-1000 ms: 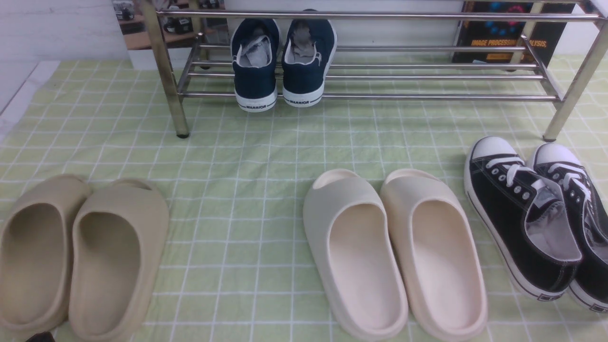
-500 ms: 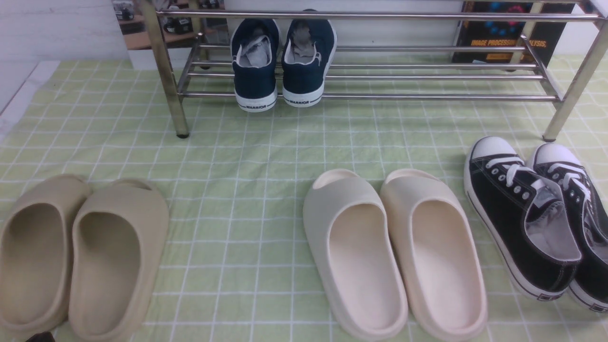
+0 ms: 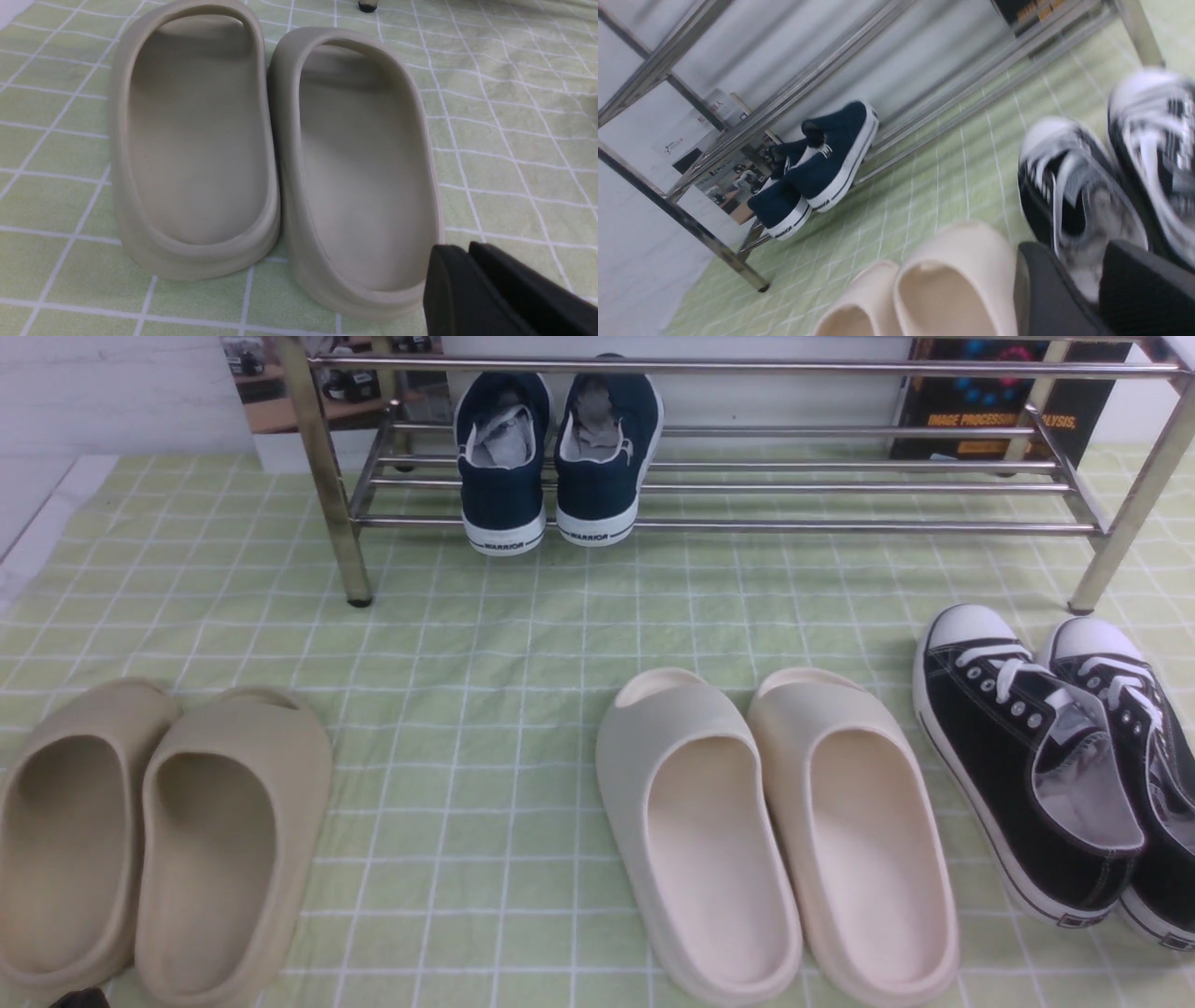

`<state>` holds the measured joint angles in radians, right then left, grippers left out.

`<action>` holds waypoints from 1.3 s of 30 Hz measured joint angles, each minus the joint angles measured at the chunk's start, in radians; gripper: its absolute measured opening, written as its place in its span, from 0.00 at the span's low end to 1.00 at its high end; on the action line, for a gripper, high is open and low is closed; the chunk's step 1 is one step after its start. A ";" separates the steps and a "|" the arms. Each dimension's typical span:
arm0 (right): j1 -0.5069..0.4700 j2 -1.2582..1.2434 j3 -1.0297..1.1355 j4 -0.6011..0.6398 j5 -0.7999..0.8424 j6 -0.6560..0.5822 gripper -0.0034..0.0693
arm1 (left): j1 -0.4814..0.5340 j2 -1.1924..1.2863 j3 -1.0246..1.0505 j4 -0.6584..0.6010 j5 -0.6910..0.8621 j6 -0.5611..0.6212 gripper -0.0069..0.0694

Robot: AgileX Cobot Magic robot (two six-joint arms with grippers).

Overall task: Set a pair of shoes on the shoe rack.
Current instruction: Use the right arm to grab the shoe closest to it

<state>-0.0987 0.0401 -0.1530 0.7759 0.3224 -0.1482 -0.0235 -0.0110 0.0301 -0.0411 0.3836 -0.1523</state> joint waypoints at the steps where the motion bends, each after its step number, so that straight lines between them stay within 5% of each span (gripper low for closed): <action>1: 0.000 0.007 -0.011 -0.008 0.000 -0.014 0.33 | 0.000 0.000 0.000 0.000 0.000 0.000 0.15; 7: 0.000 0.366 -0.410 -0.350 0.230 -0.096 0.05 | 0.000 0.000 0.000 0.000 0.000 0.000 0.15; 13: 0.026 0.753 -0.721 -0.551 0.655 -0.097 0.04 | 0.000 0.000 0.000 0.000 0.000 0.000 0.16; 22: 0.276 1.100 -0.840 -0.726 0.742 -0.031 0.07 | 0.000 0.000 0.000 0.000 0.000 0.000 0.16; 27: 0.351 1.262 -0.870 -0.814 0.710 0.079 0.17 | 0.000 0.000 0.000 0.000 0.000 0.000 0.16; 35: 0.359 1.517 -0.884 -0.871 0.602 0.156 0.64 | 0.000 0.000 0.000 0.000 0.000 0.000 0.17; 39: 0.360 1.594 -0.885 -0.868 0.559 0.180 0.66 | 0.000 0.000 0.000 0.000 0.000 0.000 0.18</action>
<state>0.2613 1.6343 -1.0378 -0.0922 0.8817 0.0314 -0.0235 -0.0110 0.0301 -0.0411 0.3836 -0.1523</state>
